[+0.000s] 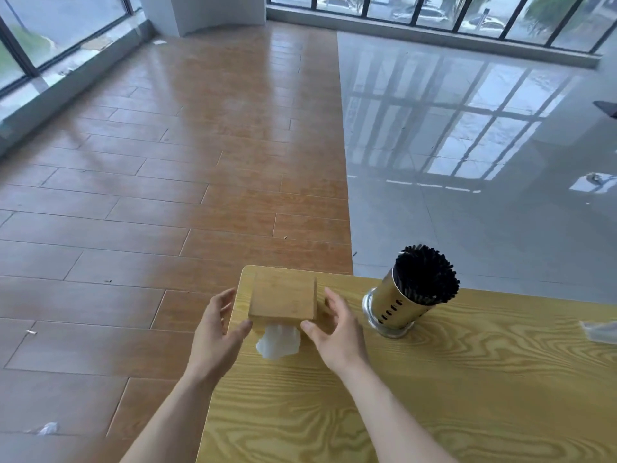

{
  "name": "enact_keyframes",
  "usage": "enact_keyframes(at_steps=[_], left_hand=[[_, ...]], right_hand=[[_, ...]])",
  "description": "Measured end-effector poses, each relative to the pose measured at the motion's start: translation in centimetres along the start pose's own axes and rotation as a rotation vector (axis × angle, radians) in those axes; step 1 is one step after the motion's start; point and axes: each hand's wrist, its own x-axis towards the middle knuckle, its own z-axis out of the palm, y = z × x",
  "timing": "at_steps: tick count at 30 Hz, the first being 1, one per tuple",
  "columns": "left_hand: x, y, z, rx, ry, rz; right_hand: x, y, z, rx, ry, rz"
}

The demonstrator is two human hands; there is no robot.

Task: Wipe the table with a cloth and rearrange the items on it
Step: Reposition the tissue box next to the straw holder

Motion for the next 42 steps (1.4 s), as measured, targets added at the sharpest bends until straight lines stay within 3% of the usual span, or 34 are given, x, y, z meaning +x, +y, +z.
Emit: enact_keyframes(at_steps=[4,10,25,42], left_hand=[[1.8,-1.6,0.6,0.013,-0.15,0.002],[2.7,-2.8,1.3,-0.056,-0.242,0.005],[4.6,1.3,1.2,-0.119,-0.083,-0.063],[6.6,1.3,3.3,0.028,-0.013,-0.15]], right_hand=[[1.0,0.1,0.9,-0.002,-0.037,0.013],[1.8,0.9,1.5,-0.007,-0.01,0.01],[4.0,-1.6,1.1,0.04,0.109,0.087],[6.0,-0.8,1.1,0.042,0.073,0.196]])
